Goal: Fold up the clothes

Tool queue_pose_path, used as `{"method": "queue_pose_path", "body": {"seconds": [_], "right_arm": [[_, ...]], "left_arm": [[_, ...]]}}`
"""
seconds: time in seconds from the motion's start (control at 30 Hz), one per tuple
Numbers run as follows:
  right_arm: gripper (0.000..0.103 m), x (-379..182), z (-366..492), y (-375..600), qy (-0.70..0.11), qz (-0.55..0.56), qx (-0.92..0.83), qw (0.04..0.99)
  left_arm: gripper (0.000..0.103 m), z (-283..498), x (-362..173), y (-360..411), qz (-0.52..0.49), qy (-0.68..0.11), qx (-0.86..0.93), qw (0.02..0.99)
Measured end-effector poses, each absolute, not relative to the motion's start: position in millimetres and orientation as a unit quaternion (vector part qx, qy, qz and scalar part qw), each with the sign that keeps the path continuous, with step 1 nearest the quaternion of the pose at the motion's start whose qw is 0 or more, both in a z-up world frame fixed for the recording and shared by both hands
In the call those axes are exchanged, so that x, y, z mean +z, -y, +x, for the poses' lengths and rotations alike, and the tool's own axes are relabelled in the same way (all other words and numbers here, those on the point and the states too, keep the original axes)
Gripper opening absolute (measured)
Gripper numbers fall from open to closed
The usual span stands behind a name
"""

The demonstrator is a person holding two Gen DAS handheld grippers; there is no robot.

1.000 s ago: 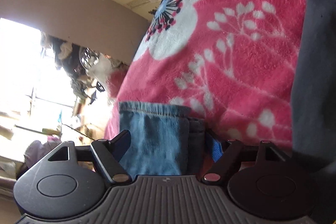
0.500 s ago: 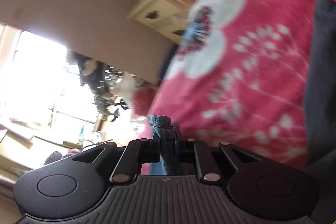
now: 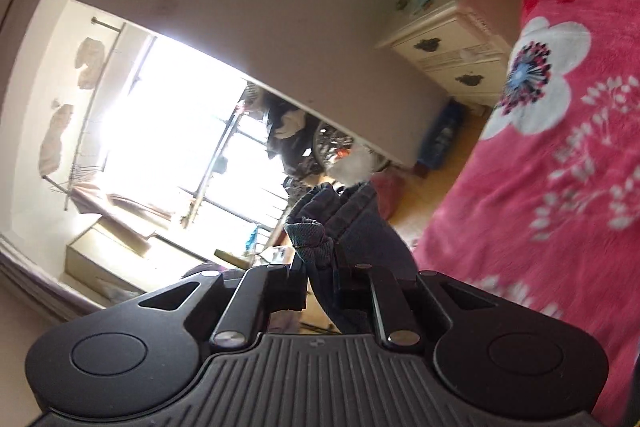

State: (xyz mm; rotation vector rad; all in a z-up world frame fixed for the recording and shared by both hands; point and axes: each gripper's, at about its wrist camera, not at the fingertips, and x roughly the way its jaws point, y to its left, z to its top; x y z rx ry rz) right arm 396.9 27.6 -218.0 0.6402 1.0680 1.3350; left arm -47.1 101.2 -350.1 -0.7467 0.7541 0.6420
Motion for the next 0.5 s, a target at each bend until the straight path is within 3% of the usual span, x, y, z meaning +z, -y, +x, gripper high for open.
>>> {"method": "queue_pose_path", "body": {"seconds": [0.23,0.37,0.5], "right_arm": [[0.013,-162.6,334.8,-26.1,-0.460,0.262,0.606,0.594],[0.013,-143.9,292.3,-21.4,-0.466,0.258,0.629,0.567],[0.013,-139.5,247.1,-6.8,-0.458,0.238,0.666,0.538]], "left_arm": [[0.028,-62.5,-314.1,-90.4,-0.335,-0.366,0.342,0.798],[0.028,-124.7,-253.5,-79.2,-0.398,-0.331,0.341,0.785],[0.028,-179.7,-240.7,-59.1,-0.418,-0.343,0.355,0.763]]}}
